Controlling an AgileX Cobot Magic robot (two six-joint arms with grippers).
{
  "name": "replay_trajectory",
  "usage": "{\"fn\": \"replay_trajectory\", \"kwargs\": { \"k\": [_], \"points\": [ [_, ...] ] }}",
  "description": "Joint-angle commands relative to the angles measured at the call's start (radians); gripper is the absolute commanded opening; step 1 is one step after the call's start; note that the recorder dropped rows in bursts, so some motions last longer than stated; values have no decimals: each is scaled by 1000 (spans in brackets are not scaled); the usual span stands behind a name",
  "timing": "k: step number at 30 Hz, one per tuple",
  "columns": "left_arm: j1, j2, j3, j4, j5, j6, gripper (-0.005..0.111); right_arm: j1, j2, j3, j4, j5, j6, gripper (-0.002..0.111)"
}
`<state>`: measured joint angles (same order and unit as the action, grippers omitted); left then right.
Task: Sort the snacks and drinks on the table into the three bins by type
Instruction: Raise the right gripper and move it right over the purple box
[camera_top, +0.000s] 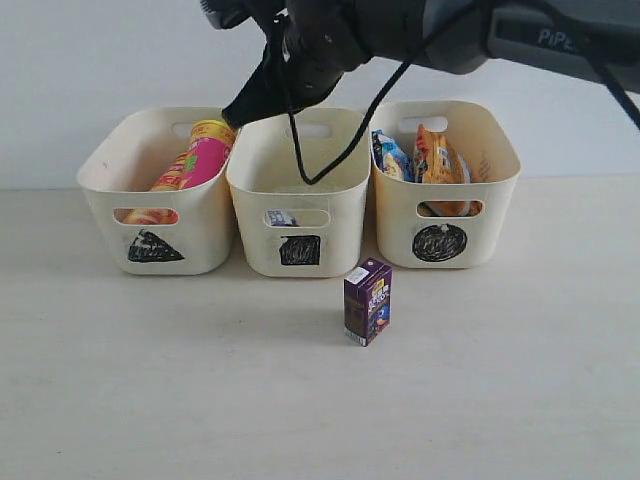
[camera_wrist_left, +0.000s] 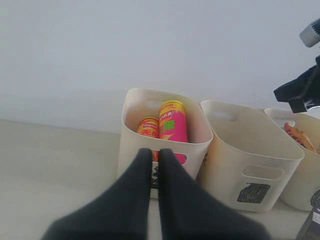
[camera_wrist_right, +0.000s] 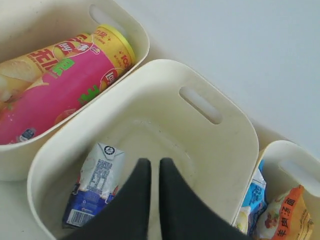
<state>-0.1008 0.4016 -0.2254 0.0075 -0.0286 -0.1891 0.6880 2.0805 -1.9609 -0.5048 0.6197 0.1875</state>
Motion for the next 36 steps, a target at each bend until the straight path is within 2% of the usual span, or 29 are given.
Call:
{"fn": "replay_trajectory", "kwargs": {
  "k": [1,15,29,33,36],
  "points": [
    [-5,-5,5,-8,-1,6,4,7,-53,-6,46,35,6,0],
    [-5,-5,5,-8,-1,6,4,99,-135,-6,114,176,-7,0],
    [-5,-5,5,-8,-1,6,4,99,-225,-6,152,461,-13,0],
    [-5,-5,5,-8,-1,6,4,99,-259,35,155,456,-13,0],
    [-5,-8,5,-8,-1,6,4,99,-314,151,155,398,8,0]
  ]
}}
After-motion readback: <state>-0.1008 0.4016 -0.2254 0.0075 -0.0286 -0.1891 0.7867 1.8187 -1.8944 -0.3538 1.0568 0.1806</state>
